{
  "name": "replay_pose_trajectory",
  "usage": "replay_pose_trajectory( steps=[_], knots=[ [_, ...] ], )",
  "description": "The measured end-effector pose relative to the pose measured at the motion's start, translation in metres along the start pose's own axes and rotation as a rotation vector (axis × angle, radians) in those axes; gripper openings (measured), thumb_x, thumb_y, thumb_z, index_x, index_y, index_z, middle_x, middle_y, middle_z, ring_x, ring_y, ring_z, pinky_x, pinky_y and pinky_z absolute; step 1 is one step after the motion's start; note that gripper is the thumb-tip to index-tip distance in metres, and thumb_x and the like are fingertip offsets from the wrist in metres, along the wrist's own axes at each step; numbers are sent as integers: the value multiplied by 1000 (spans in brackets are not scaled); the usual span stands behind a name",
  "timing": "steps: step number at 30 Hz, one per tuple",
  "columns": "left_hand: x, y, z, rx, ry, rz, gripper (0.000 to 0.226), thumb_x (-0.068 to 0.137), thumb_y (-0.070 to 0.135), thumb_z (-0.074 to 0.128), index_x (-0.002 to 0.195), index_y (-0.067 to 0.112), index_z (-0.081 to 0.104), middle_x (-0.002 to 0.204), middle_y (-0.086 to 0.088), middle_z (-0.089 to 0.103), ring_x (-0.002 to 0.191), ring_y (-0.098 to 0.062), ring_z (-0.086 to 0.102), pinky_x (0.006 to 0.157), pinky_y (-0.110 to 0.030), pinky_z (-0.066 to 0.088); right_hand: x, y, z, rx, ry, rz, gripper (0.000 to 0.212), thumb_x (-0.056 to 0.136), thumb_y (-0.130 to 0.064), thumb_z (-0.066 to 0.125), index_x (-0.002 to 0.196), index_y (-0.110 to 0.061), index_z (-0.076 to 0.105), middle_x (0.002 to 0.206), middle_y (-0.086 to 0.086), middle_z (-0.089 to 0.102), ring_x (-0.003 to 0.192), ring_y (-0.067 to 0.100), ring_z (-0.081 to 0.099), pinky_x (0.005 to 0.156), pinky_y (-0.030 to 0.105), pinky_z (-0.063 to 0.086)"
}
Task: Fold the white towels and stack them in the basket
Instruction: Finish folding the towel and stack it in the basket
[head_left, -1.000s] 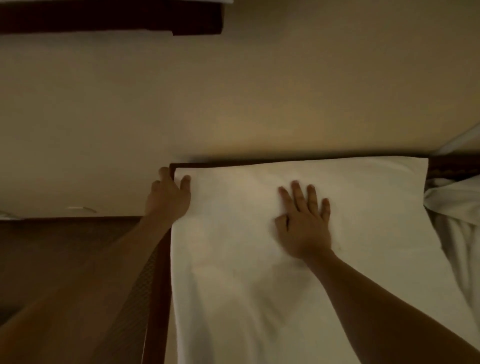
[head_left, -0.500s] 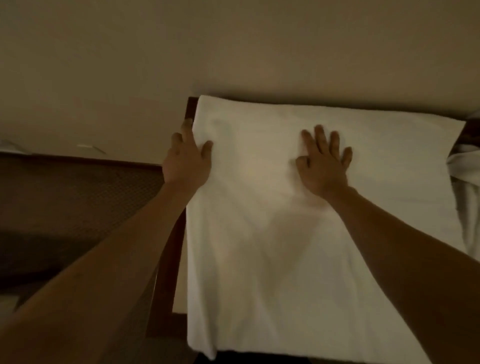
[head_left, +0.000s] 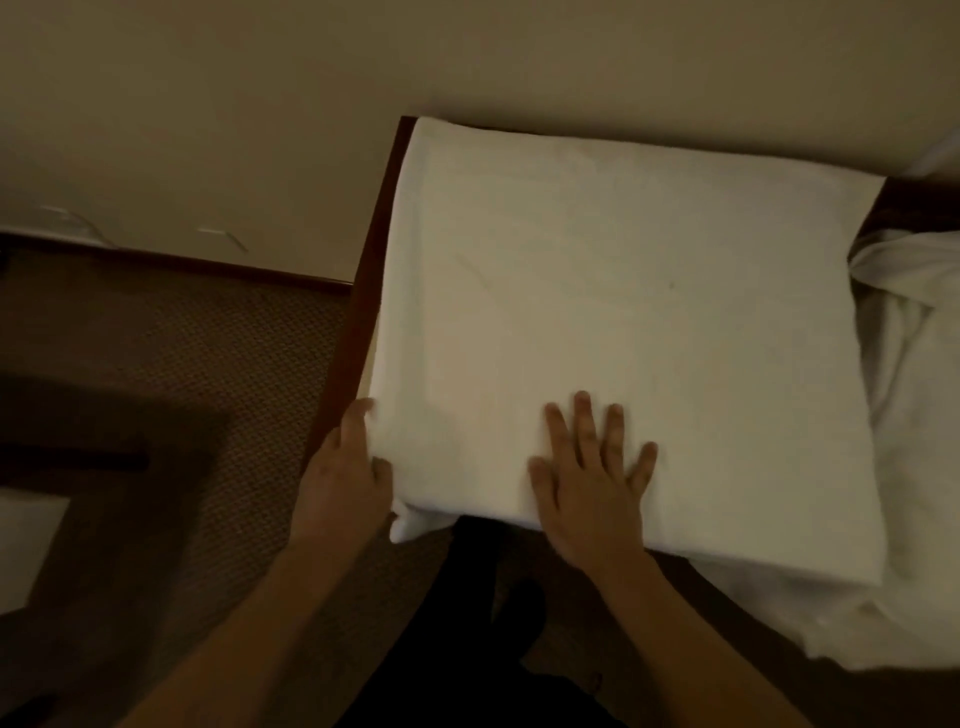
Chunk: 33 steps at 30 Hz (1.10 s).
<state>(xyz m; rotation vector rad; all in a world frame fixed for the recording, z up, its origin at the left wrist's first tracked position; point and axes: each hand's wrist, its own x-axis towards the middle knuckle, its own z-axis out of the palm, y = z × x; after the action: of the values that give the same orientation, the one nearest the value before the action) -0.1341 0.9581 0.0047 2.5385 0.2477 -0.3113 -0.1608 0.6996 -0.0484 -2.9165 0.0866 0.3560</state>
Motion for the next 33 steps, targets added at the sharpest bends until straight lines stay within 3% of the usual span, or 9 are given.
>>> replay_pose_trajectory(
  steps=[4, 7, 13, 18, 23, 26, 29, 31, 33],
  knots=[
    [3, -28, -27, -73, 187, -143, 50, 91, -7, 52, 135, 15, 45, 97, -1, 59, 92, -24, 61, 80, -46, 55, -3, 10, 2, -17, -22, -32, 67, 100, -62, 17, 161, -36, 3, 170, -4, -6, 155, 30, -13, 117, 68, -6],
    [6, -41, -39, -150, 323, -293, 51, 86, -7, 60, 130, 17, 48, 108, -3, 57, 102, -21, 57, 89, -45, 53, 1, 12, 4, -6, -43, -44, 69, 98, -63, 13, 160, -38, -3, 169, -5, -12, 154, 29, -18, 117, 68, -8],
    [-49, -18, 21, -700, 182, -454, 72, 92, 28, 72, 147, 15, 27, 126, -2, 54, 112, -21, 57, 98, -42, 50, -13, -3, 2, 30, 56, -58, 69, 100, -56, 21, 161, -33, 2, 167, 0, -20, 153, 31, -19, 116, 68, -11],
    [-46, -27, 24, -446, 208, -375, 31, 97, 26, 66, 124, 15, 54, 93, 1, 61, 96, -25, 60, 80, -34, 44, -25, -15, 9, 46, 2, -185, 65, 102, -55, 20, 161, -33, 3, 169, -2, -15, 154, 27, -19, 116, 65, -14],
    [-28, -42, 9, -306, 255, -418, 21, 98, 22, 61, 117, 12, 64, 108, -8, 63, 105, -32, 58, 91, -41, 45, -30, 2, 3, 29, -43, -206, 63, 102, -57, 14, 161, -36, 2, 169, -7, -12, 154, 25, -17, 118, 65, -10],
    [-23, -25, 15, -90, 400, -480, 27, 88, 9, 61, 115, 13, 58, 125, -20, 55, 117, -44, 51, 97, -54, 42, -34, 20, -2, 40, -36, -119, 62, 103, -57, 14, 161, -36, 1, 168, -6, -14, 154, 25, -19, 118, 65, -10],
    [-27, 13, 34, 20, 461, -57, 48, 74, 0, 65, 119, 14, 54, 131, -17, 50, 117, -40, 49, 93, -53, 42, -39, 30, -6, 64, -31, -56, 63, 103, -57, 14, 161, -35, 3, 168, -5, -13, 154, 26, -19, 118, 65, -10],
    [-25, 50, 58, 54, 294, 286, 50, 79, 9, 66, 127, 19, 55, 142, -10, 49, 127, -32, 47, 99, -50, 40, -40, 28, -6, 55, -31, -97, 63, 104, -57, 15, 161, -35, 3, 168, -6, -13, 153, 26, -20, 118, 65, -10],
    [-14, 88, 85, 181, 72, 478, 49, 93, 30, 50, 142, 28, 48, 158, -3, 36, 144, -26, 33, 112, -52, 29, -37, 26, -5, 50, -33, -139, 62, 105, -55, 17, 161, -34, 2, 168, -7, -14, 153, 26, -22, 118, 65, -10]
  ],
)
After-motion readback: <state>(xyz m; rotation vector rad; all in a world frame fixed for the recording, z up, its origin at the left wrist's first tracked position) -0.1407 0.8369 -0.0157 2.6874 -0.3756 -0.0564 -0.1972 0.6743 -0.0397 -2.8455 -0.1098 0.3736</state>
